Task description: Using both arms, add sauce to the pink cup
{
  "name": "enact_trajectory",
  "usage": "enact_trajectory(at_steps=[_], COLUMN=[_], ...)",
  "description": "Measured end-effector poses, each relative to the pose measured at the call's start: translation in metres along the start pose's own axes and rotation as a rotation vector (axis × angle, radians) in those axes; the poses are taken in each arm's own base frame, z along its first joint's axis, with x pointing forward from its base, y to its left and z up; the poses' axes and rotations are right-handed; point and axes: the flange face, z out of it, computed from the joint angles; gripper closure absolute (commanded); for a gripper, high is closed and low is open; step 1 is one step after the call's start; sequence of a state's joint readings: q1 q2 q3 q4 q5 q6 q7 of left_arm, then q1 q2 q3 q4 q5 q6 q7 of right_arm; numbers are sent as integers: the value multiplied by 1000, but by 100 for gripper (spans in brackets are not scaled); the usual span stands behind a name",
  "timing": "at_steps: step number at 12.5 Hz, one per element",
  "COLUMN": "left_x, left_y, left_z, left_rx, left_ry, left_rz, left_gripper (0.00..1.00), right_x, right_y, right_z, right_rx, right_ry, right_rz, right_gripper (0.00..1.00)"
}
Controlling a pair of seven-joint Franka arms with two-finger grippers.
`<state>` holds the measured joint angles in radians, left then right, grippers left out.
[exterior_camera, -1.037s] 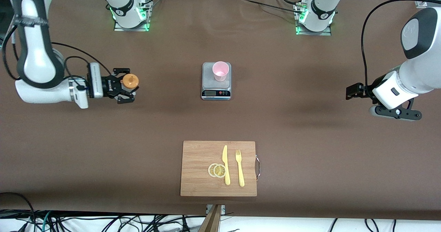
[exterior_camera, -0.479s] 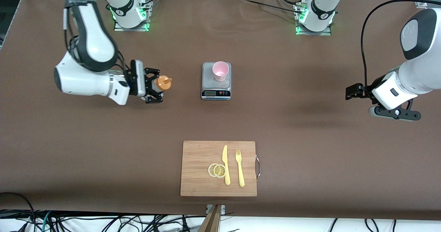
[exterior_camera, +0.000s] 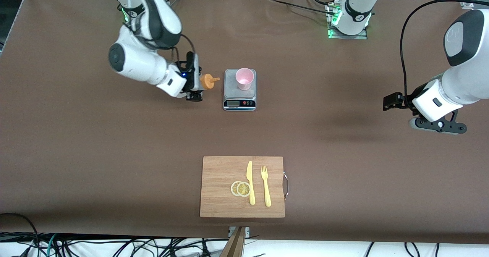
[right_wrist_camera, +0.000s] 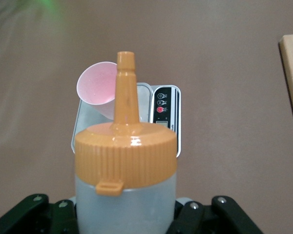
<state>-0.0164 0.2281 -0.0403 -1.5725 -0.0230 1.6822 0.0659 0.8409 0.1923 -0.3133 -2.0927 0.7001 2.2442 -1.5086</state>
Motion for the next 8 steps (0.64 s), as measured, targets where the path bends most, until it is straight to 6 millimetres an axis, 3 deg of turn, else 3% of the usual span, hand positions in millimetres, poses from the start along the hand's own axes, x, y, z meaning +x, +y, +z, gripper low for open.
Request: enact_trajectory(at_steps=[8], left_x=[0], left_y=[0], left_z=[0], left_rx=[0], left_ry=[0], left_rz=[0], left_gripper=[0], right_x=[68], right_y=[-60], right_z=[49], right_rx=[-135], right_ry=[-388], right_rz=[106], right_gripper=[97])
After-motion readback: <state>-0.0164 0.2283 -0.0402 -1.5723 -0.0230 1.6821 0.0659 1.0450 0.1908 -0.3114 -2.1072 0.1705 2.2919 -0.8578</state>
